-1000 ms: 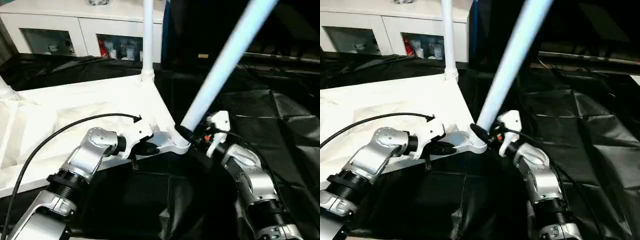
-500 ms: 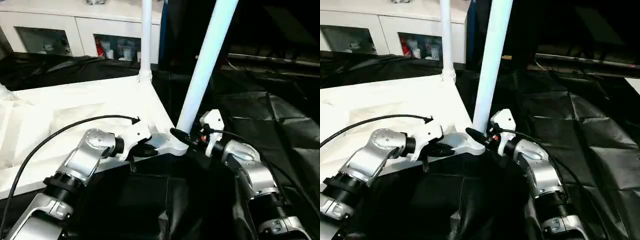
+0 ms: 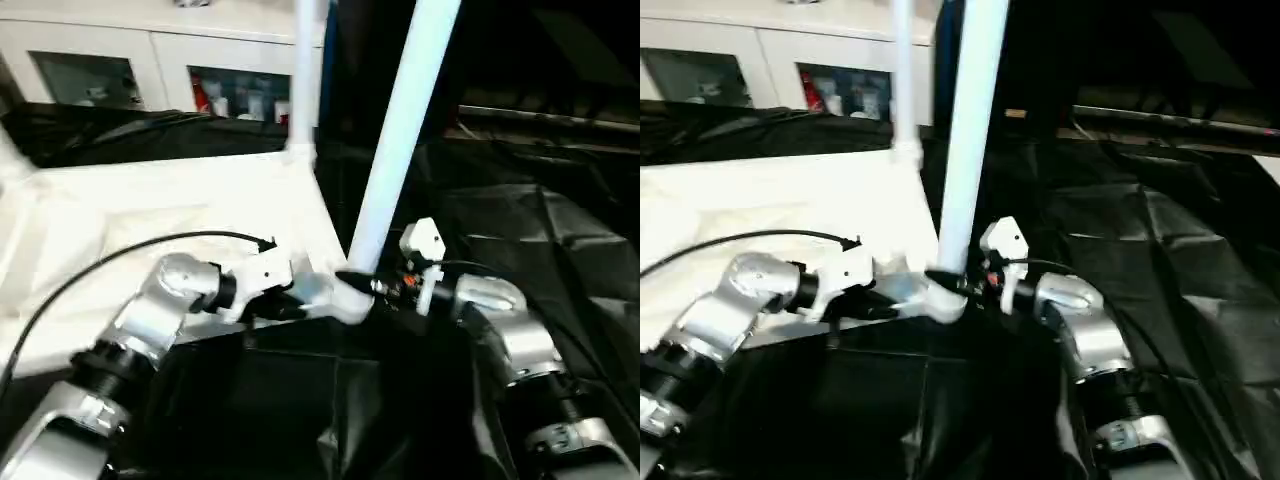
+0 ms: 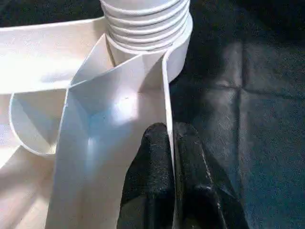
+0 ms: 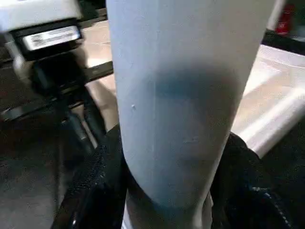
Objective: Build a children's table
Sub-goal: Insert table leg to table base, then rotate leg to tighten
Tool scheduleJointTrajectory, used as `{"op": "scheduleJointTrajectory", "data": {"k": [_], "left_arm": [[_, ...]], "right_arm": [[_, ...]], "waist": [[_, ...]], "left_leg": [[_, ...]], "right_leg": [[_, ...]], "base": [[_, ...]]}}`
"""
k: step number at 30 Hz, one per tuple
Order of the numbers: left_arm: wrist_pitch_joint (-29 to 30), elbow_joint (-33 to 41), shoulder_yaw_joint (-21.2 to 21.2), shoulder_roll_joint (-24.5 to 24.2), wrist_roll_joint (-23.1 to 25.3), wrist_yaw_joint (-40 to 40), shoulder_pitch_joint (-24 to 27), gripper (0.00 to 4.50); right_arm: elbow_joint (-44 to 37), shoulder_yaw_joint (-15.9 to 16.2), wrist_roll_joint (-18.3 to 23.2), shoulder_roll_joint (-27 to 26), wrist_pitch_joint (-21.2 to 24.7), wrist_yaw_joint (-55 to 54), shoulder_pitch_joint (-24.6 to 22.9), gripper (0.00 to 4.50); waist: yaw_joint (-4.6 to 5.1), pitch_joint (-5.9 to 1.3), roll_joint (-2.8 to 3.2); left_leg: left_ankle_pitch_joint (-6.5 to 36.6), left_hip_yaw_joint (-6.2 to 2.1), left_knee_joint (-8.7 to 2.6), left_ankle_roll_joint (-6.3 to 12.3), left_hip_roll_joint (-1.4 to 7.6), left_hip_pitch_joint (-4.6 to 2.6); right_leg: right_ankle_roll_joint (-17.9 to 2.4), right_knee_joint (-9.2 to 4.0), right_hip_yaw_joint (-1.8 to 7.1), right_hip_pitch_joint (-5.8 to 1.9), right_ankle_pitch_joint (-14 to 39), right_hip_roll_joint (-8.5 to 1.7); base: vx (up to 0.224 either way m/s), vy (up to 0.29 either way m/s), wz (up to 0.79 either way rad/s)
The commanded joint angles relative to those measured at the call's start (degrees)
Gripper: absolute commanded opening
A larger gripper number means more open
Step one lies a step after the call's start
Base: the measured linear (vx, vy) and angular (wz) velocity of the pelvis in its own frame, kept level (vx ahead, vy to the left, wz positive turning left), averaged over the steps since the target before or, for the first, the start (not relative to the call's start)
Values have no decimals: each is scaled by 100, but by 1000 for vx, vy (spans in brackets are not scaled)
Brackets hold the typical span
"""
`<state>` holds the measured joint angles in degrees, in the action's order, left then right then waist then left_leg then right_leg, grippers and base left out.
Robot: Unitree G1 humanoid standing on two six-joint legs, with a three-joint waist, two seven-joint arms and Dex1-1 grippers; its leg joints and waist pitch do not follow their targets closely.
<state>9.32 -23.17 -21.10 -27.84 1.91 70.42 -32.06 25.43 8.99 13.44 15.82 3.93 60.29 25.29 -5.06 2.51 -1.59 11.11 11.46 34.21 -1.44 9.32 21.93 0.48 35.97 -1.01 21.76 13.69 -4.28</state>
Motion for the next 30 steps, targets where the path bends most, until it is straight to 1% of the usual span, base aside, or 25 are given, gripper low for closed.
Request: {"op": "scheduleJointTrajectory", "data": {"k": [1,5,7,8,9,10,11,12,13,14,15,16,17,18,19,21,22,23,24,25,26,27,28,30], "left_arm": [[-305,181,-263,78,-148,510,-167,0],[-351,61,-228,112,-131,492,-222,0],[-355,-84,-177,205,-39,259,-279,0],[-330,-156,-157,245,10,146,-302,0],[-278,-248,-147,285,63,22,-331,0],[-248,-368,-134,342,128,-148,-366,0],[-156,-483,-91,432,154,-336,-400,0],[14,-565,-14,576,127,-549,-431,0],[132,-608,41,673,100,-680,-448,0],[285,-637,93,768,83,-820,-469,0],[461,-658,135,868,80,-978,-494,0],[719,-715,199,1030,128,-1312,-547,0],[719,-715,199,1030,128,-1312,-547,0],[877,-769,265,1160,153,-1582,-598,0],[1108,-830,381,1377,175,-1991,-673,0],[1500,-881,600,1806,177,-2699,-800,0],[1500,-881,600,1806,177,-2699,-800,0],[1632,-879,680,2020,181,-2984,-851,0],[1646,-877,689,2063,184,-3037,-860,0],[1696,-882,705,2204,209,-3218,-896,0],[1699,-897,715,2248,228,-3305,-906,0],[1700,-905,720,2269,238,-3349,-911,0],[1699,-929,732,2303,257,-3433,-917,0],[1705,-944,734,2314,263,-3490,-912,0]], "right_arm": [[464,478,-340,122,252,208,-357,188],[596,464,-458,144,117,209,-376,188],[751,363,-488,58,77,-45,-324,188],[854,309,-521,3,54,-238,-284,188],[996,257,-594,-53,15,-523,-226,188],[1175,188,-678,-123,-36,-886,-157,188],[1361,76,-705,-215,-28,-1270,-86,188],[1597,-91,-697,-344,16,-1776,12,188],[1744,-205,-679,-429,54,-2093,74,188],[1881,-299,-658,-498,80,-2351,135,188],[2037,-376,-666,-564,84,-2657,213,188],[2277,-461,-724,-650,88,-3206,348,188],[2277,-461,-724,-650,88,-3206,348,188],[2427,-559,-690,-722,134,-3547,458,188],[2656,-671,-685,-802,159,-4111,633,188],[3052,-866,-669,-949,136,-5042,949,188],[3052,-866,-669,-949,136,-5042,949,188],[3216,-924,-686,-1018,82,-5384,1084,188],[3245,-933,-688,-1034,75,-5437,1110,188],[3380,-969,-708,-1097,33,-5648,1212,188],[3414,-962,-726,-1121,13,-5707,1246,188],[3431,-958,-735,-1132,2,-5736,1262,188],[3460,-944,-757,-1156,-20,-5781,1291,188],[3491,-942,-747,-1188,-27,-5779,1325,188]], "waist": [[22,-298,152],[26,-285,173],[35,-274,182],[49,-238,210],[57,-219,223],[74,-168,215],[81,-143,218],[110,-136,196],[134,-138,200],[168,-148,200],[183,-154,211],[218,-151,228],[248,-150,236],[269,-158,239],[296,-150,249],[335,-157,252],[342,-164,244],[336,-187,238],[338,-205,232],[340,-236,202],[311,-247,220],[309,-255,206],[300,-243,181],[289,-239,177]], "left_leg": [[1099,-197,-481,11,422,-183],[1368,-196,-502,-73,430,-191],[1531,-194,-513,-152,422,-207],[1802,-201,-542,-226,427,-217],[1997,-213,-559,-293,432,-233],[2488,-235,-576,-439,429,-281],[2764,-257,-575,-505,425,-317],[3009,-309,-585,-596,422,-341],[3079,-361,-605,-628,418,-320],[3077,-378,-626,-639,421,-303],[3080,-382,-636,-651,420,-301],[3145,-392,-653,-665,419,-298],[3159,-387,-662,-686,419,-294],[3221,-399,-672,-674,406,-276],[3272,-398,-682,-681,405,-265],[3356,-373,-666,-713,392,-310],[3358,-368,-637,-678,370,-347],[3180,-366,-632,-591,376,-307],[2794,-372,-663,-529,379,-195],[2533,-350,-669,-482,382,-158],[2205,-307,-638,-406,382,-173],[2116,-278,-619,-347,369,-179],[2052,-248,-590,-194,356,-170],[2071,-242,-581,-146,357,-181]], "right_leg": [[-1618,-351,183,-164,-563,-401],[-1631,-386,193,-157,-235,-416],[-1610,-422,201,-142,88,-416],[-1581,-461,208,-122,487,-423],[-1554,-481,211,-107,789,-433],[-1422,-559,225,-60,1629,-455],[-1330,-605,233,-27,2123,-475],[-1120,-649,238,-15,2807,-505],[-975,-679,225,-21,3090,-521],[-911,-663,219,-21,3082,-511],[-906,-665,213,-17,3017,-502],[-922,-670,195,-17,2876,-485],[-946,-661,189,-16,2771,-473],[-942,-675,168,-33,2669,-461],[-961,-670,166,-21,2541,-456],[-1029,-671,166,24,2448,-441],[-1035,-710,153,40,2518,-449],[-1026,-715,172,1,2340,-470],[-1050,-667,165,-83,1904,-465],[-1074,-636,165,-120,1609,-454],[-1161,-620,178,-88,1112,-442],[-1187,-619,176,-83,994,-436],[-1186,-647,186,-78,1170,-444],[-1152,-673,190,-55,1408,-445]], "base": [[0,0,0],[0,0,0],[0,0,0],[0,0,0],[0,0,0],[-53,-1,-1],[-53,-1,-1],[-68,5,-6],[-61,14,-13],[-61,14,-13],[-57,19,-13],[0,0,0],[0,0,0],[0,0,0],[0,0,0],[0,0,0],[0,0,0],[0,0,0],[0,0,0],[0,0,0],[0,0,0],[0,0,0],[0,0,0],[0,0,0]]}}
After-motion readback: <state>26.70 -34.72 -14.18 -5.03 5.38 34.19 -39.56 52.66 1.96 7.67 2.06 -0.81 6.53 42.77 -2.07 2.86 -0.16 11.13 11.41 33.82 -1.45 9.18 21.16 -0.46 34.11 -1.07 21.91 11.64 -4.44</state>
